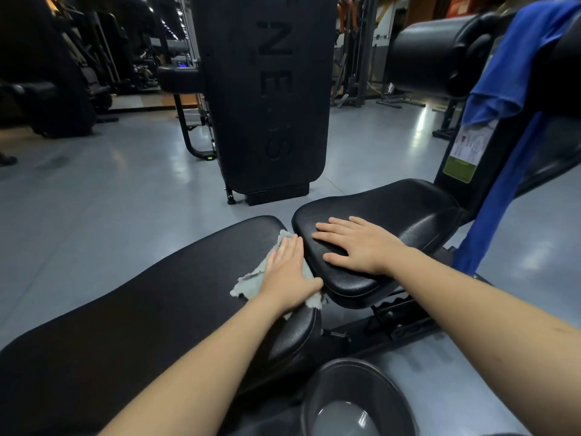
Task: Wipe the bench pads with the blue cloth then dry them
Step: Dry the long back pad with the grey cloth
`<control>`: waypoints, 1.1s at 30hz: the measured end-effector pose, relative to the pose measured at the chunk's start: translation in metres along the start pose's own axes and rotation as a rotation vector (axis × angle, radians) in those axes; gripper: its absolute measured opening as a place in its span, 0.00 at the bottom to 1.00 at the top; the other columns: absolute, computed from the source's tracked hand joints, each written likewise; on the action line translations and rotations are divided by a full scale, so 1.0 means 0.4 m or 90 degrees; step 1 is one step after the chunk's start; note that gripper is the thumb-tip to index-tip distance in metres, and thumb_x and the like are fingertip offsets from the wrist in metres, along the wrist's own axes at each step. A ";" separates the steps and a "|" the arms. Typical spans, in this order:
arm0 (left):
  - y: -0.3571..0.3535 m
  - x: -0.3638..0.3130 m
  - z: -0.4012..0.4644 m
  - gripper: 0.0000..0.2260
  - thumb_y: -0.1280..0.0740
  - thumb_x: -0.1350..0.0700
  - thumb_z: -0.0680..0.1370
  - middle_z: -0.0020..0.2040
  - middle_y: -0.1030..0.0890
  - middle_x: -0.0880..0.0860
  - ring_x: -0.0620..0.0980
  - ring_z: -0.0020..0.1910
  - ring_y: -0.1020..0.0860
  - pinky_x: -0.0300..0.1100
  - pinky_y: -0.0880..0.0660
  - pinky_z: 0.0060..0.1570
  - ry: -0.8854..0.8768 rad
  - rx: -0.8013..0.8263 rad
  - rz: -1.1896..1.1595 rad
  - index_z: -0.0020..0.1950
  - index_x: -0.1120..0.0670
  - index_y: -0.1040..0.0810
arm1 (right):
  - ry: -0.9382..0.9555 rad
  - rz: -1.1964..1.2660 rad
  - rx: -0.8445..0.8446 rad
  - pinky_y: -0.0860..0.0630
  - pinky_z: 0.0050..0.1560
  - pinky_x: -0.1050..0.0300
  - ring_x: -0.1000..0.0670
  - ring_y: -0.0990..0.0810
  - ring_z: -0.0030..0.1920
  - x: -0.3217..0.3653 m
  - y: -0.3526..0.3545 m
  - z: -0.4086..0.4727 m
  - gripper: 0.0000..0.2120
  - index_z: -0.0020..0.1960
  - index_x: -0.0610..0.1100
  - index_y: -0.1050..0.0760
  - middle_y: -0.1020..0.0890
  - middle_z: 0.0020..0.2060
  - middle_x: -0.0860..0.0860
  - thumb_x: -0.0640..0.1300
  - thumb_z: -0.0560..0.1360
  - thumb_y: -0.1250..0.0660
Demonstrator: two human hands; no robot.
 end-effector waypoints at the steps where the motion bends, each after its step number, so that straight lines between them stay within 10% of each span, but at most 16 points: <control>1: 0.005 0.005 0.016 0.48 0.40 0.39 0.67 0.82 0.57 0.51 0.47 0.80 0.61 0.46 0.61 0.78 -0.004 0.015 -0.001 0.82 0.53 0.57 | -0.003 0.003 0.002 0.57 0.79 0.50 0.56 0.54 0.80 0.000 -0.001 -0.001 0.29 0.80 0.60 0.48 0.50 0.81 0.61 0.64 0.82 0.51; 19: -0.010 0.000 -0.194 0.44 0.53 0.31 0.72 0.81 0.63 0.46 0.43 0.79 0.65 0.41 0.66 0.76 -0.090 -0.015 0.050 0.82 0.51 0.60 | -0.021 0.000 0.026 0.57 0.79 0.51 0.56 0.55 0.80 0.007 0.005 -0.009 0.38 0.80 0.62 0.51 0.51 0.81 0.62 0.71 0.73 0.64; 33: 0.002 0.114 -0.338 0.47 0.31 0.34 0.71 0.78 0.63 0.33 0.34 0.76 0.66 0.37 0.63 0.75 -0.156 0.031 0.043 0.79 0.35 0.60 | -0.092 0.039 0.028 0.56 0.78 0.40 0.44 0.54 0.81 0.148 0.002 -0.043 0.27 0.81 0.60 0.48 0.48 0.81 0.56 0.62 0.83 0.51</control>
Point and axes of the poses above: each hand's wrist, its own z-axis towards the middle knuckle, its own y-axis out of the back of the hand, x = y × z, the point moved 8 cm from there along z, towards the middle knuckle
